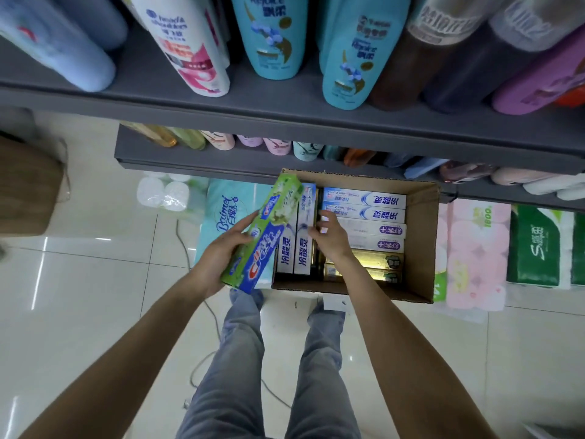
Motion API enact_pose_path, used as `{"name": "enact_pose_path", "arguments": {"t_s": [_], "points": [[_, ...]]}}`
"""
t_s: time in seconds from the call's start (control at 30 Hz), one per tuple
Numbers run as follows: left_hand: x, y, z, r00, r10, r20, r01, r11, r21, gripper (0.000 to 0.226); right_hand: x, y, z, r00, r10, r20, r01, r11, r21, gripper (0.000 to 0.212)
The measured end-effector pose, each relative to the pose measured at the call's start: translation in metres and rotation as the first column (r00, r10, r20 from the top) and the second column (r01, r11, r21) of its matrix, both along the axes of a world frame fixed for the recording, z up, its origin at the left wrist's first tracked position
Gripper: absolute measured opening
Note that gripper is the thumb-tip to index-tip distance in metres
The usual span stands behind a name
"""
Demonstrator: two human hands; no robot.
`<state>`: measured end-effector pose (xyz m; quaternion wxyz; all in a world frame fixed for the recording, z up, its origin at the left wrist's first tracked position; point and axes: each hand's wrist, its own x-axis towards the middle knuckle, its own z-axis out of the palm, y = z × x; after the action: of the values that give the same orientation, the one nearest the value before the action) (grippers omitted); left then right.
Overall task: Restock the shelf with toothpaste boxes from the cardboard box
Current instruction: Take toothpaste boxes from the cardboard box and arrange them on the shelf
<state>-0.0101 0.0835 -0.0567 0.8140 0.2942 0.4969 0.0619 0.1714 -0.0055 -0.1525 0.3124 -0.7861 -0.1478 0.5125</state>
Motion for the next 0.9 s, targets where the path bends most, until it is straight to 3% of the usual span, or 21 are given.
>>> {"name": "enact_pose_path", "arguments": {"t_s": [0.07,0.13,0.3,0.5,0.63,0.7,0.77,0.9], "points": [[-0.008,0.006,0.0,0.994,0.089,-0.056,-0.089,0.996,0.008,0.028,-0.01,0.008,0.002,0.997,0.066,0.026,-0.065,0.997,-0.039,0.057],[-0.013,0.009,0.001,0.989,0.081,-0.122,-0.068,0.992,0.107,0.021,-0.017,0.013,-0.001,0.995,0.093,0.047,-0.089,0.993,-0.072,0.066],[-0.019,0.012,0.001,0.996,0.038,-0.08,-0.025,0.988,0.155,0.031,-0.01,0.011,-0.015,0.988,0.133,0.076,-0.122,0.982,-0.141,0.079],[-0.022,0.013,0.009,0.999,0.002,0.048,-0.003,0.999,0.033,0.05,-0.007,0.007,0.003,0.988,0.102,0.116,-0.082,0.983,-0.167,0.064],[-0.025,0.018,0.026,0.998,0.009,0.058,-0.007,0.999,-0.047,0.052,0.003,-0.013,0.042,0.994,-0.097,-0.043,0.093,0.991,-0.101,0.046],[-0.024,0.021,0.037,0.999,-0.045,0.012,0.045,0.999,-0.002,0.06,0.005,-0.022,0.071,0.978,-0.179,-0.11,0.175,0.984,-0.045,0.039],[-0.021,0.021,0.052,0.994,-0.105,-0.036,0.108,0.992,0.063,0.047,0.004,-0.031,0.1,0.943,-0.271,-0.192,0.282,0.959,0.027,0.037],[-0.017,0.02,0.088,0.971,-0.225,-0.083,0.239,0.939,0.249,0.051,-0.008,-0.04,0.149,0.814,-0.4,-0.422,0.51,0.839,0.188,0.044]]}}
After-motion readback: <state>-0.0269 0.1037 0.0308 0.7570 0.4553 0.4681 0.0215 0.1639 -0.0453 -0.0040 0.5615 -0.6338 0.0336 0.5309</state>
